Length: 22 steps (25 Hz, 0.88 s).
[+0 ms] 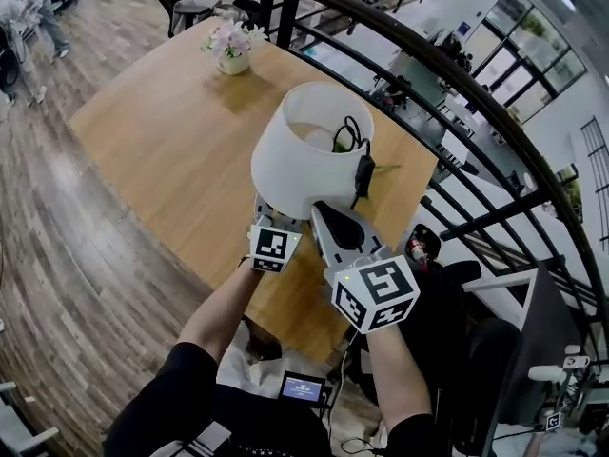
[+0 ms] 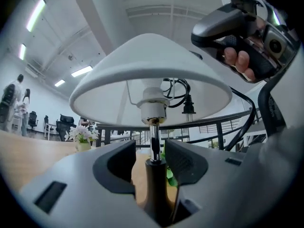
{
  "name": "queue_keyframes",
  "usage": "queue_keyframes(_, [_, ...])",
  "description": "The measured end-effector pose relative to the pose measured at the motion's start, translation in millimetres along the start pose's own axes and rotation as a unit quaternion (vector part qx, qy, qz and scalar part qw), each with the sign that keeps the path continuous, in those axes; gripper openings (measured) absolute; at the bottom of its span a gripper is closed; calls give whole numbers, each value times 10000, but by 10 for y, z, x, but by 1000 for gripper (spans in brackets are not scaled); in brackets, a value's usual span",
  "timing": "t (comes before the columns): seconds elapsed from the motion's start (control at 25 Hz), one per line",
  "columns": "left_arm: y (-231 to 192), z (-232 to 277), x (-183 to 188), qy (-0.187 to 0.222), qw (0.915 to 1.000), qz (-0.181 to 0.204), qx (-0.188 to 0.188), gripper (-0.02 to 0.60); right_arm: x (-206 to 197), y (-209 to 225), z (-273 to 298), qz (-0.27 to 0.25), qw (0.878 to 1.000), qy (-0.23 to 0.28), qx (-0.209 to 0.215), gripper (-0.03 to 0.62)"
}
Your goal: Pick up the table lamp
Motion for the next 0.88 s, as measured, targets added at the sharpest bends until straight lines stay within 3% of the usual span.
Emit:
queue_keyframes(0.32, [-44, 228, 96, 823, 9964, 174, 46, 177, -19, 21, 80, -185, 9992, 333, 133, 32])
queue_keyframes(0.56, [-63, 345, 40, 889, 9957, 255, -17, 170, -95, 77, 138, -229, 9990, 359, 106, 32])
queue_keyframes(0.88, [-14, 367, 67, 839, 9962, 207, 110, 110, -106, 92, 160, -407, 9978, 516, 31, 32])
Point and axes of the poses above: the fingertips, and each gripper's own axes: z forward along the fingers, y to its right, x out of its top, the point moved 9 cm from there along -z, backward along the fingers, and after that the axes turned 2 degrees about -x, right-handed, at the moved point
